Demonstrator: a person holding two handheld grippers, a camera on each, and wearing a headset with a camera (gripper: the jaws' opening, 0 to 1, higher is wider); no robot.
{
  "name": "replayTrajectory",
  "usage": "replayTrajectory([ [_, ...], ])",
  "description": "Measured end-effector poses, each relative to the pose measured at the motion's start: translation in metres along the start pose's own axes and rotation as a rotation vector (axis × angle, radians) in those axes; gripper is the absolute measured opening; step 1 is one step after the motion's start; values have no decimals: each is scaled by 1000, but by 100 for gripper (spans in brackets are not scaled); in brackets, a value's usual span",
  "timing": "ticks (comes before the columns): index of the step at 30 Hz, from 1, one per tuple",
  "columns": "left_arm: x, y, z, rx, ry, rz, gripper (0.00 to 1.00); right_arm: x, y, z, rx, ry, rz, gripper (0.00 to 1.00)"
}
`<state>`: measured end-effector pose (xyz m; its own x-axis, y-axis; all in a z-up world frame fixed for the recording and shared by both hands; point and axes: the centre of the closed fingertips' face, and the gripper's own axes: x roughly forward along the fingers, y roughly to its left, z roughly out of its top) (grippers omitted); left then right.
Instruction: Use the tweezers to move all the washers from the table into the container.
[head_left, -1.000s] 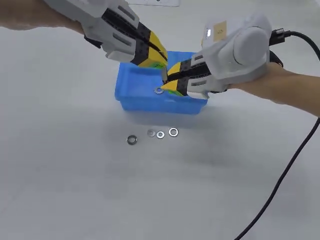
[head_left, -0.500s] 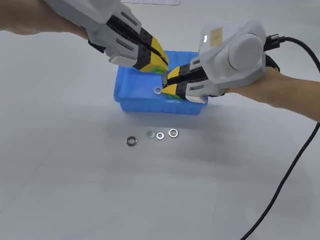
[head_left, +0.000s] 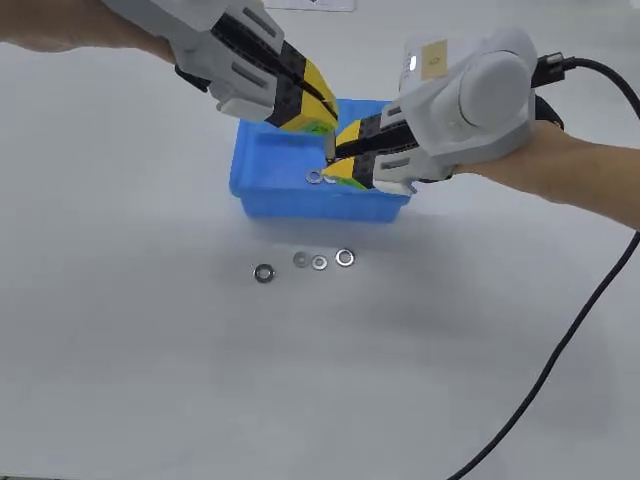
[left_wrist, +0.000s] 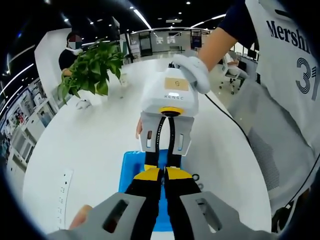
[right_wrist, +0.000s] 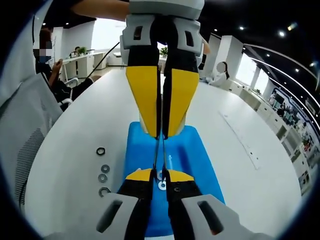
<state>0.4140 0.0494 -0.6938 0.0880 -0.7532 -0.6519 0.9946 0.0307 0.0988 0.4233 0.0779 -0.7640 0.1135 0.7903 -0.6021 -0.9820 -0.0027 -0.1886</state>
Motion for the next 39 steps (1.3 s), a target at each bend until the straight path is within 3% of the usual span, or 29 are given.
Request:
replayTrajectory([
  [9, -11, -9, 11, 19, 12, -1, 6, -7, 6, 12, -21, -22, 1, 11],
  [19, -19, -36, 27, 57, 22, -33, 6, -21, 30, 26, -60, -39, 15, 11],
  [39, -23, -60, 46, 91, 6, -25, 6, -41, 49, 36, -55, -44, -33, 10],
])
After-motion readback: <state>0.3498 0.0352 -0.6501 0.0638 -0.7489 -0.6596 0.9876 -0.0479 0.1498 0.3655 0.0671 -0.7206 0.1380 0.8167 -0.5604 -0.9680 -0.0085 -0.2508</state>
